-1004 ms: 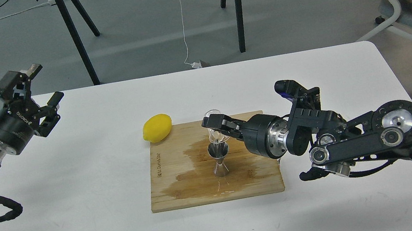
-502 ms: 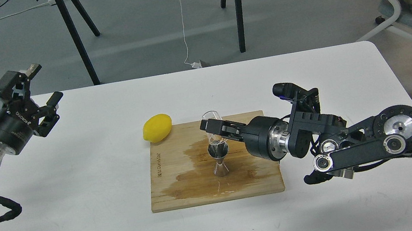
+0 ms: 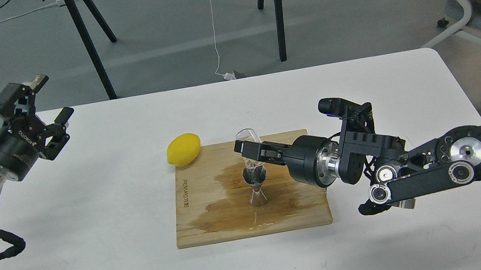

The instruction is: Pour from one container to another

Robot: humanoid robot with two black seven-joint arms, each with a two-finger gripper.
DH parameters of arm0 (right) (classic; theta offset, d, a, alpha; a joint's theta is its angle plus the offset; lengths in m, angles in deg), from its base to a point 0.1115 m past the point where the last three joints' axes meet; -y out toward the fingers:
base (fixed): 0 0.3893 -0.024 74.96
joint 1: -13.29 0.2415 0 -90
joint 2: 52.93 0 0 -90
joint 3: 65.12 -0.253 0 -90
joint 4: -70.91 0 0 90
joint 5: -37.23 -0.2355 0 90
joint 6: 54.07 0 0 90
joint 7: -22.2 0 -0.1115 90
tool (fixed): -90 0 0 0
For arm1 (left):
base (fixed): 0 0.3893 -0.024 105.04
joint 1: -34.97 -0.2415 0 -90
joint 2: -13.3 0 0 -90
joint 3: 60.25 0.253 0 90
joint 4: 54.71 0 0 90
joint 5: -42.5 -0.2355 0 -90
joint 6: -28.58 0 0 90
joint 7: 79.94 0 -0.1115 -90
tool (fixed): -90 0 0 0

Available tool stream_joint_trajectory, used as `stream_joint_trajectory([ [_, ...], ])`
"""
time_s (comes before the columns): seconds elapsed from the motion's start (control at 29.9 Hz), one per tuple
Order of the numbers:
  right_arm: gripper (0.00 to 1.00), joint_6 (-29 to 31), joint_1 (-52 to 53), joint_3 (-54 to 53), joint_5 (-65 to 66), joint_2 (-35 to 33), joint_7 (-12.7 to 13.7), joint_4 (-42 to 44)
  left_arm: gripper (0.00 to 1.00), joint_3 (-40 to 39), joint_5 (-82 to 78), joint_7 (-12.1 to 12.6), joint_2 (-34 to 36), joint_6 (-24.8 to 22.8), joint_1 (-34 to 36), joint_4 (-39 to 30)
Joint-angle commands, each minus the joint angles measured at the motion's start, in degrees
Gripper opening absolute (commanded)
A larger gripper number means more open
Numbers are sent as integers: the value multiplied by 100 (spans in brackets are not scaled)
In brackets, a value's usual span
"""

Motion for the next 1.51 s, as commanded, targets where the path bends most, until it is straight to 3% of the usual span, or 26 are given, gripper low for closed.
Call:
stream_joint_trajectory([
  [0.0, 32, 0, 0, 1, 88, -17, -126, -4, 89, 0, 0, 0, 2, 0, -1, 0],
  [0.23, 32, 0, 9, 18, 282, -43, -241, 13, 89, 0, 0, 0, 2, 0, -1, 0],
  [0.7, 32, 0, -44, -86, -77, -61, -188, 136, 89, 0, 0, 0, 2, 0, -1, 0],
  [0.87, 32, 0, -430, -1341, -1324, -131, -197, 66, 89, 0, 0, 0, 2, 0, -1, 0],
  [1.07, 32, 0, -1194, -3502, -3739, -131, -215, 154, 89, 0, 0, 0, -7, 0, -1, 0],
  [1.24, 33, 0, -2274, -5427, -5700, -131, -232, 609, 89, 0, 0, 0, -24, 0, -10, 0],
  [1.47, 33, 0, -4234, -7959, -6862, -52, -188, 1155, 89, 0, 0, 0, -42, 0, -10, 0],
])
